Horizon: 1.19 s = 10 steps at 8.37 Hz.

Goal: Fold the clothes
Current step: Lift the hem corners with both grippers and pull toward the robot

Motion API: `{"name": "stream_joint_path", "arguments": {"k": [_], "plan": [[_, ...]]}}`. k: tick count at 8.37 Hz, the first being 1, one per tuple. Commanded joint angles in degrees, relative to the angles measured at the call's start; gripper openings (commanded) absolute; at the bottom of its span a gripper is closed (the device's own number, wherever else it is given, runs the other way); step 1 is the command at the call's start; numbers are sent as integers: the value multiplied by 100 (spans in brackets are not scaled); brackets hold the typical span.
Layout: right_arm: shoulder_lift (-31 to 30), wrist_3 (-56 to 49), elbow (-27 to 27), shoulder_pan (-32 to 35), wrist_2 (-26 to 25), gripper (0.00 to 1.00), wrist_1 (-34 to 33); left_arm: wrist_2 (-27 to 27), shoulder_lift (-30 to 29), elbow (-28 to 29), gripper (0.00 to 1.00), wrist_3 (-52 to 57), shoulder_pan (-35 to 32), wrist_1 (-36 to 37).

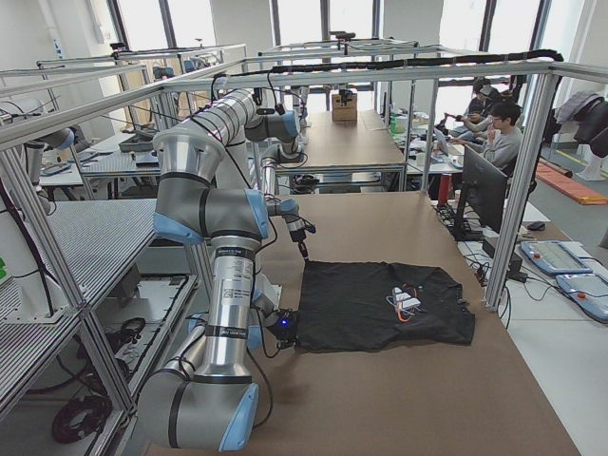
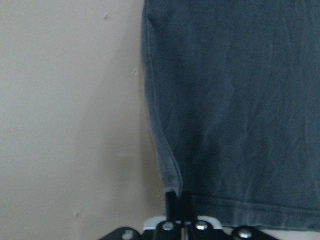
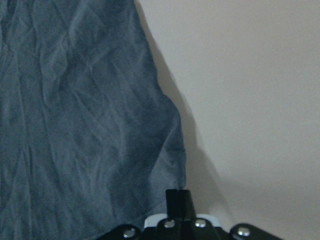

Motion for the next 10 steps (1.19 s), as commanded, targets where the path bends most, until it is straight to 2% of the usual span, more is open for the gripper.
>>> {"name": "stream_joint_path", "arguments": {"k": [1,2,5,6,7,8,9,10], "plan": [[140,-1042,577,518,249,0,-286,-1342,-53,-645,0,481,-1185,662],[281,-1386,709,903,652,0,-365,-1915,-279,-892,0,804,-1695,1197],[1482,-1933,1149,2266,2232,0,-2741,-3454,-1928,-973,0,1482,-3164,3138],[1530,-2187,1220,2513,2664,0,-2904,-3955,-2369,-982,0,1719,-3595,3745],[1521,-2381,1290,2611,2964,0,-2906,-4429,-2573,-1078,0,1930,-3816,4151],[1443,-2496,1421,2552,3289,0,-2915,-4591,-2454,-1375,0,2054,-3758,4173],[1242,-2706,1631,2394,3814,0,-2924,-4906,-2157,-1804,0,2056,-3418,4182],[770,-2726,2069,1888,4150,0,-2932,-4961,-1605,-2452,0,2056,-2936,4190]]}}
